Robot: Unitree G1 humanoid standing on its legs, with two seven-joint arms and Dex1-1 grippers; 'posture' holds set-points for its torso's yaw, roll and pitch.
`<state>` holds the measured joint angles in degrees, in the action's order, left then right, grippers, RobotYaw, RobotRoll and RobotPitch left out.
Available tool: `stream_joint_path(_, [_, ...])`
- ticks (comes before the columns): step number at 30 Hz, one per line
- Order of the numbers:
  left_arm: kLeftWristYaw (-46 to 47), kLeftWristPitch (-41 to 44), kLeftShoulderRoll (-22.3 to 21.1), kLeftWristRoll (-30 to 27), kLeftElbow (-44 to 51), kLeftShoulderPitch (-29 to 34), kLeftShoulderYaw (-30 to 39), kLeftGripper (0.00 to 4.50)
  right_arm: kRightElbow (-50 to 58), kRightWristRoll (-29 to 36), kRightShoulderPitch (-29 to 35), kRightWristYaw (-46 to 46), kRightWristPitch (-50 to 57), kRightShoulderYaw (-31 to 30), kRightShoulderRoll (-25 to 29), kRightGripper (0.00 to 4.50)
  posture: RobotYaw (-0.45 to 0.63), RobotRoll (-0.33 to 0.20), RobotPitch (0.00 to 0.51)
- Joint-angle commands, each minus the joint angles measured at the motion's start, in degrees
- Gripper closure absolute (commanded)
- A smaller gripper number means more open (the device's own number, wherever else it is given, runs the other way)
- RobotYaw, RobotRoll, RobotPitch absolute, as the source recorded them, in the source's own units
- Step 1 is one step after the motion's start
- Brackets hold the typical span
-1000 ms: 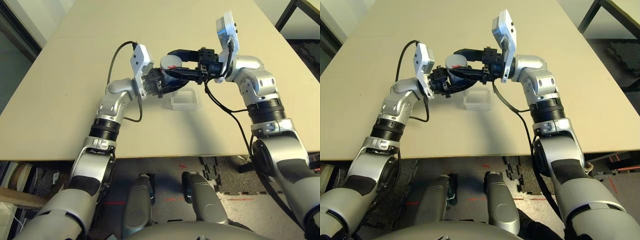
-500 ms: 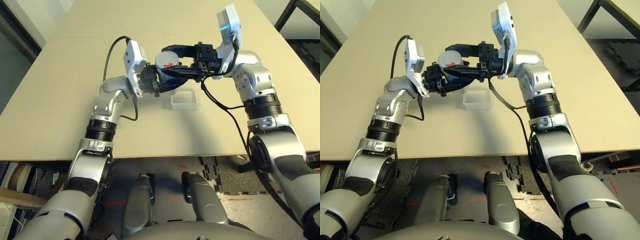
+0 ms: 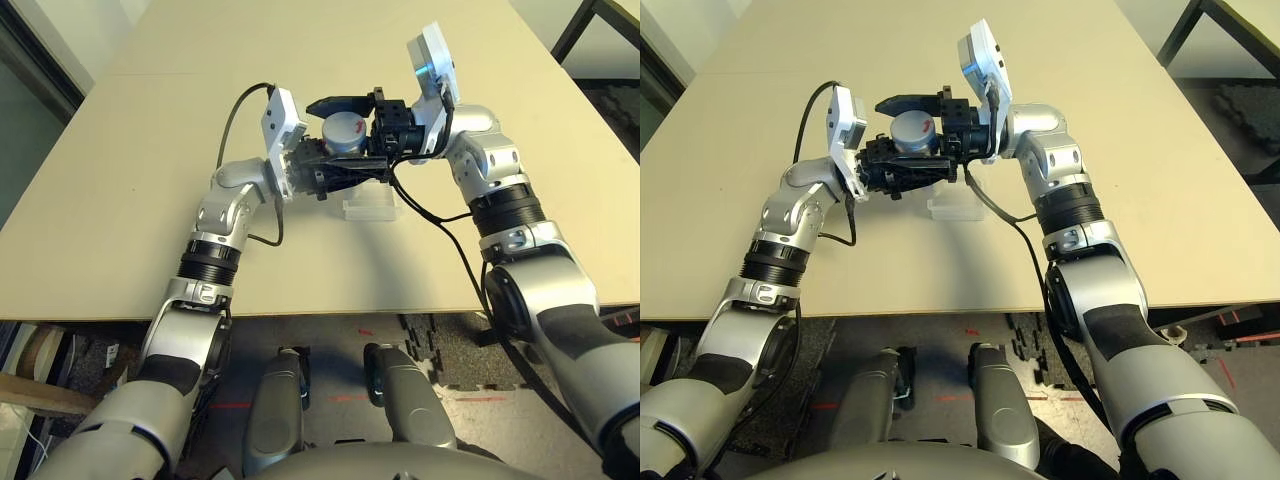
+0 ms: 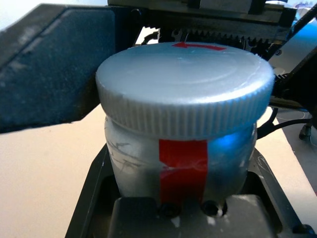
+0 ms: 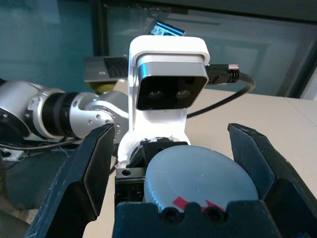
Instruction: Pour the medicine from the bottle into the box.
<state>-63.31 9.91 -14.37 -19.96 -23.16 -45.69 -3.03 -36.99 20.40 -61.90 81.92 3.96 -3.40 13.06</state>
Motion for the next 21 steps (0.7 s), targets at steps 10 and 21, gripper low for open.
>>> stream_joint_path(10, [0.36,1.03,-2.79,0.37,2.35,3.75,-0.62,1.92,-4.6,-2.7,0.06,-2.4,-2.59,0.33,1.29,0.0,-0.14,0.0,0.174])
stream_joint_path(21, [0.43,1.48,-2.83,0.37,3.23,4.17,-0.96,1.92,-6.09,-2.8,-0.6,-3.55,-2.88,0.53,0.71,0.0,-0.14,0.0,0.176])
